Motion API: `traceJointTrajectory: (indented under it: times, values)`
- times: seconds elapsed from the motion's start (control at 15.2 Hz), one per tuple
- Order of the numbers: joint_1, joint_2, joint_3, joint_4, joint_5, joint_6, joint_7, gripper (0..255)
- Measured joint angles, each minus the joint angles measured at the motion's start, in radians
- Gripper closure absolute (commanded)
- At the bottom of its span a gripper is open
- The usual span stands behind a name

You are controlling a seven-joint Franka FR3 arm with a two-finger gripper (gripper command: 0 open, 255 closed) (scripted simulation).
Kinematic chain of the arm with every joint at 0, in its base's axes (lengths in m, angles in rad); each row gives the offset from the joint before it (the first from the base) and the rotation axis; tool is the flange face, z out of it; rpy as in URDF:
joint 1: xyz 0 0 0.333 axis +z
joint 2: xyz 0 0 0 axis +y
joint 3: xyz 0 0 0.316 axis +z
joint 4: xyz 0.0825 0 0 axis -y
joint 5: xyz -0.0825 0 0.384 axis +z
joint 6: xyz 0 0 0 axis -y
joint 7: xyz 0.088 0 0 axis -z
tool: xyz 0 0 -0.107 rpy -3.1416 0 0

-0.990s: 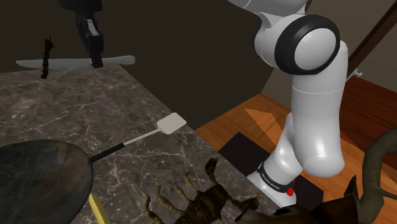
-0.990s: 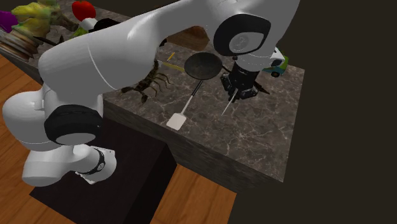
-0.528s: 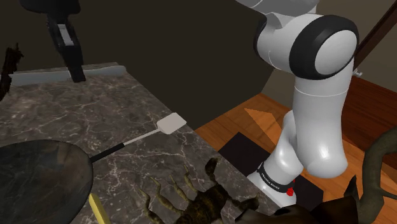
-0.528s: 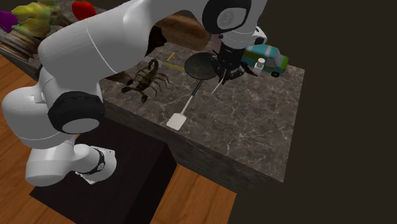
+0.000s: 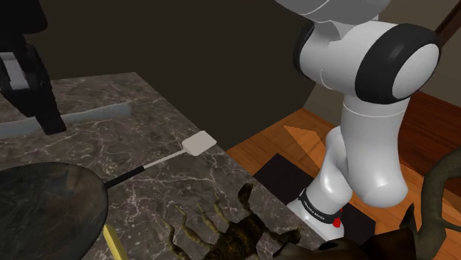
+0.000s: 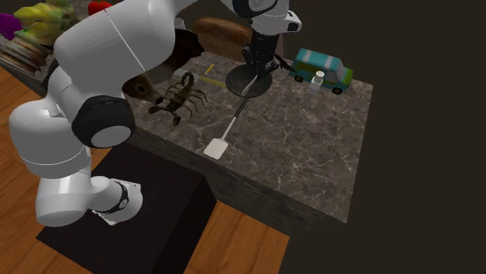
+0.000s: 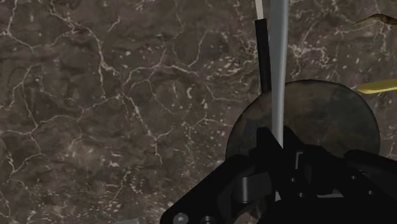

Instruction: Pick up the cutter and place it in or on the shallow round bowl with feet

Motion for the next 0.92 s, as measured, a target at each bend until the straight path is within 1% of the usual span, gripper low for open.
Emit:
traceJointTrajectory:
  times: [0.13,0.33,0.4,0.92]
  values:
    - [0.037,0.010,0.010,0.015,-0.004,-0.005,0.042,255]
    - [0.109,0.073,0.018,0.118,-0.021,-0.046,0.102,255]
    - [0.119,0.085,0.019,0.133,-0.025,-0.048,0.110,255]
    - [0.091,0.024,0.026,-0.072,-0.007,0.093,0.124,255]
